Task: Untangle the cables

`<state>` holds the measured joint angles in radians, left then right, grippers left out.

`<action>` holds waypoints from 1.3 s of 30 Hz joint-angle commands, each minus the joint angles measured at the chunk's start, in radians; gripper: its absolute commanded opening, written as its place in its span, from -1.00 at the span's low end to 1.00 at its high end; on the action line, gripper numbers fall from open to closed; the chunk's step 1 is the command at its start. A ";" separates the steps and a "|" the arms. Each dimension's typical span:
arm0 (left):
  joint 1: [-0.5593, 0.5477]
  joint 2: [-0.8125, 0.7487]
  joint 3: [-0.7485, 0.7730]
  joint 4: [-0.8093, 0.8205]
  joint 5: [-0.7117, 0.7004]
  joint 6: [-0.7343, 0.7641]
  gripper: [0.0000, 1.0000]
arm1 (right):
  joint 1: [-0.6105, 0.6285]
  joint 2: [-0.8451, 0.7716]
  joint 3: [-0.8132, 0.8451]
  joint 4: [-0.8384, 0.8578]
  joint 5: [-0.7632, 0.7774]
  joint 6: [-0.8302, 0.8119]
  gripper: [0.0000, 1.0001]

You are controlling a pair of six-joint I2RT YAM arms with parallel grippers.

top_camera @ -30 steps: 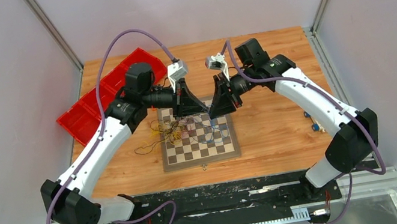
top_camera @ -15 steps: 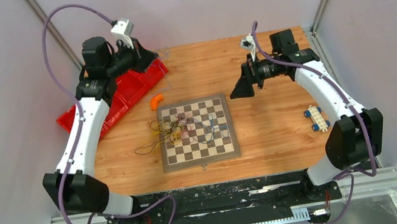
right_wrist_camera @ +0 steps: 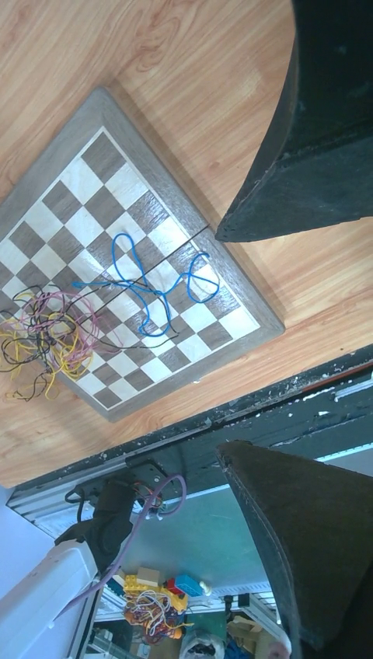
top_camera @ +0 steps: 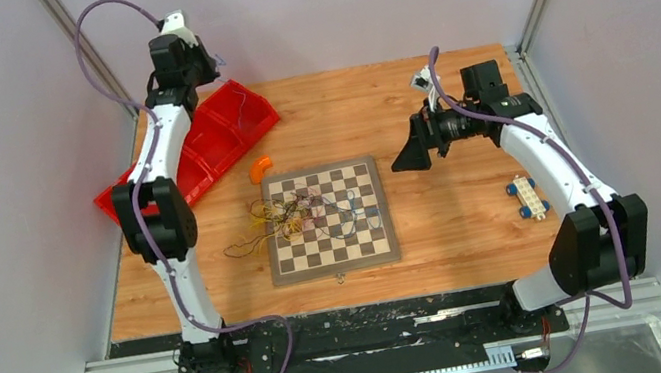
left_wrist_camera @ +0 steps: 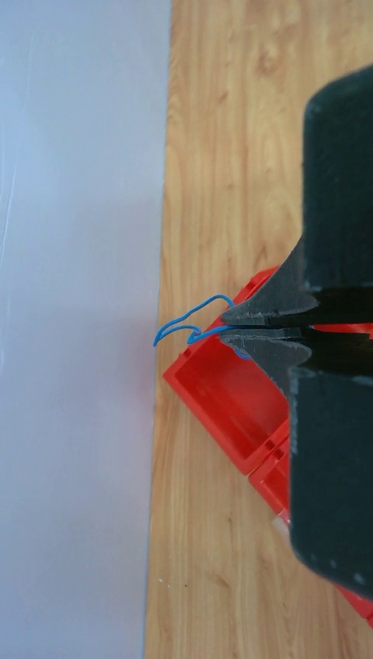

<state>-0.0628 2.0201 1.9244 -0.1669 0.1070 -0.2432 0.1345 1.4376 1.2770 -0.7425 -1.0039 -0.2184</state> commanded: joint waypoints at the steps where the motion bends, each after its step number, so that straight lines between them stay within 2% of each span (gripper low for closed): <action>1: 0.039 0.110 0.117 0.131 -0.003 -0.095 -0.98 | -0.015 -0.033 -0.015 0.027 0.008 -0.015 0.94; 8: 0.041 0.205 0.090 0.118 0.072 -0.099 -0.92 | -0.024 -0.011 -0.028 0.028 0.005 -0.022 0.94; 10: 0.041 0.210 0.075 0.102 0.080 -0.093 -0.75 | -0.024 0.000 -0.025 0.027 0.001 -0.022 0.94; 11: 0.042 0.206 0.071 0.087 0.082 -0.090 -0.56 | -0.024 0.003 -0.022 0.026 -0.001 -0.022 0.94; 12: 0.042 0.200 0.070 0.081 0.098 -0.080 -0.47 | -0.024 0.007 -0.018 0.025 -0.003 -0.021 0.94; 13: 0.044 0.185 0.069 0.063 0.106 -0.073 -0.23 | -0.024 0.009 -0.014 0.025 -0.004 -0.021 0.94; 15: 0.045 0.146 0.062 0.034 0.119 -0.047 0.10 | -0.024 0.012 -0.005 0.027 -0.005 -0.019 0.94; 16: 0.050 0.108 0.056 0.028 0.127 -0.032 0.18 | -0.024 0.013 0.000 0.027 -0.010 -0.018 0.94; 17: 0.052 0.083 0.033 0.020 0.141 -0.015 0.46 | -0.023 0.017 0.003 0.027 -0.015 -0.017 0.94; 19: 0.056 0.008 -0.007 0.001 0.177 0.027 0.85 | -0.022 0.026 0.005 0.029 -0.031 -0.011 0.93; 21: 0.057 -0.072 -0.054 -0.043 0.232 0.084 0.98 | -0.015 0.040 0.005 0.028 -0.045 -0.010 0.91; 24: 0.057 -0.227 -0.175 -0.148 0.355 0.174 1.00 | 0.005 0.060 0.003 0.029 -0.040 -0.020 0.90; 29: 0.057 -0.455 -0.435 -0.317 0.737 0.388 1.00 | 0.038 0.091 -0.005 0.032 -0.039 -0.022 0.88; 31: 0.051 -0.545 -0.553 -0.358 0.806 0.411 1.00 | 0.060 0.110 -0.004 0.038 -0.036 -0.023 0.86; 35: 0.016 -0.584 -0.692 -0.402 0.849 0.456 0.95 | 0.110 0.168 0.014 0.057 -0.014 -0.022 0.81; 37: -0.011 -0.575 -0.727 -0.411 0.841 0.482 0.85 | 0.133 0.202 0.029 0.065 -0.009 -0.019 0.77; 39: -0.034 -0.546 -0.723 -0.419 0.828 0.505 0.65 | 0.146 0.243 0.043 0.074 -0.014 -0.010 0.74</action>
<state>-0.0601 1.4284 1.2171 -0.5228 0.8833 0.1688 0.2512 1.6226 1.2640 -0.7227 -1.0100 -0.2260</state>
